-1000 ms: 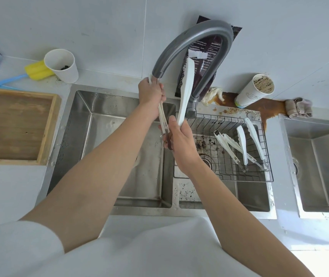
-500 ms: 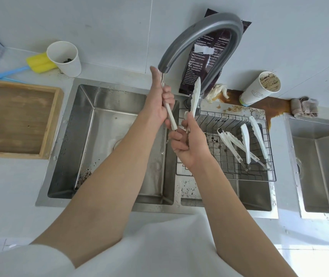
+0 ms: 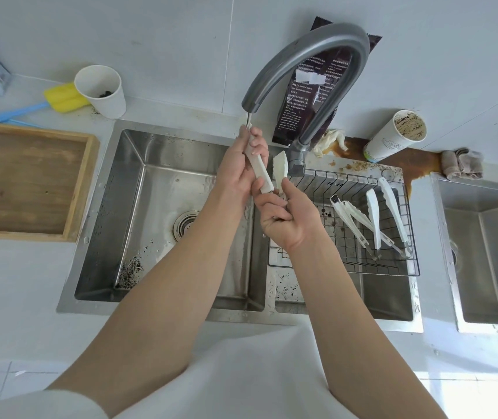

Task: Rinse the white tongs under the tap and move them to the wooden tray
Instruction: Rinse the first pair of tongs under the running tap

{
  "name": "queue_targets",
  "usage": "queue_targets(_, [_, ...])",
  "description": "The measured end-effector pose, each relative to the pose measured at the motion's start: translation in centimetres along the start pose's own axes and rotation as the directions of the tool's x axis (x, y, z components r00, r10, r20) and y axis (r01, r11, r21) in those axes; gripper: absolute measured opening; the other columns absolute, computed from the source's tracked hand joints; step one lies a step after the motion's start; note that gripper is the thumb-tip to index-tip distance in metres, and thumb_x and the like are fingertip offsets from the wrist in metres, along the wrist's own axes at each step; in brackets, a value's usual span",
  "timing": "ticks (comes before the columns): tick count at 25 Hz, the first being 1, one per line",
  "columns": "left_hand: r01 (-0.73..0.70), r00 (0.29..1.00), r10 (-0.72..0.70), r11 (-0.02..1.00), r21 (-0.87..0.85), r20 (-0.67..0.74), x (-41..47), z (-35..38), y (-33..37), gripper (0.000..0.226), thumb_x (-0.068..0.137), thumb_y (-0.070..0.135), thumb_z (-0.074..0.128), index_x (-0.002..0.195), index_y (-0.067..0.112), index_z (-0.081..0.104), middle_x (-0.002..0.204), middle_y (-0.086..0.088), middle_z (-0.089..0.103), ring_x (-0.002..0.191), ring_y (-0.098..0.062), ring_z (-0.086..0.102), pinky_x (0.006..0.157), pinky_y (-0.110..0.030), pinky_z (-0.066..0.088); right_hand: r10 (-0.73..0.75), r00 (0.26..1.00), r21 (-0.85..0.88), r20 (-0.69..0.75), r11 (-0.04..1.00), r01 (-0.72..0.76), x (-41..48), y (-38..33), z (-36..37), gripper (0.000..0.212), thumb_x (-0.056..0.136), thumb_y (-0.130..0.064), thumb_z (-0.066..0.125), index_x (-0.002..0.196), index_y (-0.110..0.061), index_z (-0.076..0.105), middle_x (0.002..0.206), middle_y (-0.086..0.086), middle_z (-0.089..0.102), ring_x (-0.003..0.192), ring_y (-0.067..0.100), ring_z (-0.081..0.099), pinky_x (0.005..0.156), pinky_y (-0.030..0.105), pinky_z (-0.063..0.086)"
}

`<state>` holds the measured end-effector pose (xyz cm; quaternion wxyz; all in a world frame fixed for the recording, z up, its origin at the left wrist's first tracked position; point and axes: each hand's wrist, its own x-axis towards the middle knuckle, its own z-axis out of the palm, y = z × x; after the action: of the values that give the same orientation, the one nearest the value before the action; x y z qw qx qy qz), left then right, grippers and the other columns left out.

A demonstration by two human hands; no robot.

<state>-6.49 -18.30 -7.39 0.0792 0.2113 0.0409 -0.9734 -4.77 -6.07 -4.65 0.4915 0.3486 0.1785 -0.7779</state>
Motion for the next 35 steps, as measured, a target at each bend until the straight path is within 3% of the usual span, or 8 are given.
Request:
queue_targets(7, [-0.040,0.952,0.166,0.902,0.430,-0.258,-0.2,0.6,0.2,0.031,0.101,0.039,0.046,0.084,0.013,0.048,0.054,0.006,0.045,0.030,-0.002,0.031,0.028,-0.013,0.024,-0.023,0.998,-0.075,-0.061,0.997,0.018,0.1,0.6,-0.8,0.037,0.103,-0.043,0.042,0.081,-0.013,0.042,0.071,0.015,0.061,0.029,0.008,0.033,0.023,0.012,0.018])
queue_targets(11, [0.119,0.923,0.042,0.914,0.388,-0.382,0.4,0.8,1.0,0.054,0.098,0.058,0.034,0.067,0.015,0.042,0.038,0.007,0.035,0.023,-0.005,0.026,0.024,-0.015,0.019,-0.126,0.985,-0.254,-0.115,0.963,0.093,0.0,1.1,-0.5,0.038,0.102,-0.045,0.043,0.077,-0.019,0.033,0.070,0.015,0.061,0.031,0.006,0.030,0.023,0.013,0.018])
queue_targets(15, [0.078,0.953,0.005,0.962,0.260,-0.302,0.8,0.6,0.8,0.050,0.101,0.052,0.034,0.076,0.012,0.052,0.047,0.004,0.043,0.025,-0.004,0.029,0.025,-0.015,0.023,-0.148,0.983,-0.224,-0.109,0.967,0.120,0.1,0.8,0.0,0.039,0.103,-0.045,0.042,0.077,-0.018,0.033,0.068,0.016,0.059,0.030,0.006,0.031,0.023,0.013,0.018])
queue_targets(21, [-0.122,0.962,0.228,0.848,0.515,-0.148,0.3,1.2,-0.1,0.021,0.102,0.024,0.049,0.086,0.011,0.048,0.069,0.001,0.045,0.031,-0.001,0.032,0.031,-0.013,0.025,-0.083,0.995,-0.086,-0.058,0.993,0.078,0.5,0.9,-0.4,0.067,0.105,-0.044,0.038,0.060,0.002,0.058,0.063,0.012,0.059,0.027,0.006,0.031,0.024,0.012,0.017])
queue_targets(25, [-0.043,0.923,0.287,0.736,0.676,-0.255,1.1,2.0,-0.1,0.027,0.099,0.033,0.055,0.083,0.012,0.050,0.063,0.002,0.047,0.032,-0.002,0.033,0.030,-0.014,0.024,-0.241,0.964,-0.224,-0.111,0.951,0.212,0.9,1.7,0.2,0.032,0.104,-0.044,0.039,0.088,-0.016,0.039,0.060,0.011,0.057,0.027,0.005,0.028,0.022,0.014,0.017])
queue_targets(28, [-0.006,0.879,0.406,0.533,0.846,-0.249,2.1,2.1,-0.1,0.029,0.101,0.036,0.047,0.090,0.010,0.050,0.066,-0.001,0.052,0.036,-0.006,0.036,0.032,-0.017,0.026,-0.458,0.874,-0.473,-0.159,0.813,0.340,1.2,2.5,0.7,0.034,0.104,-0.043,0.039,0.083,-0.016,0.038,0.061,0.010,0.054,0.030,0.006,0.026,0.026,0.014,0.016])
queue_targets(33, [-0.013,0.857,0.514,-0.044,0.999,0.034,3.0,1.1,0.0,0.018,0.104,0.027,0.035,0.108,0.012,0.043,0.096,-0.011,0.066,0.064,-0.019,0.059,0.053,-0.032,0.053,-0.699,0.713,-0.809,-0.056,0.451,0.378,1.5,3.3,0.2,0.032,0.103,-0.047,0.036,0.088,-0.018,0.041,0.067,0.005,0.057,0.036,0.007,0.038,0.034,0.016,0.027])
queue_targets(35, [0.015,0.879,0.467,-0.228,0.974,0.096,3.3,0.8,0.2,0.017,0.101,0.012,0.041,0.119,0.009,0.041,0.098,-0.015,0.063,0.063,-0.020,0.061,0.046,-0.027,0.054,-0.750,0.661,-0.897,0.013,0.284,0.340,1.5,3.5,-0.3,0.032,0.102,-0.049,0.035,0.087,-0.022,0.041,0.071,0.001,0.056,0.049,0.008,0.053,0.036,0.017,0.033])
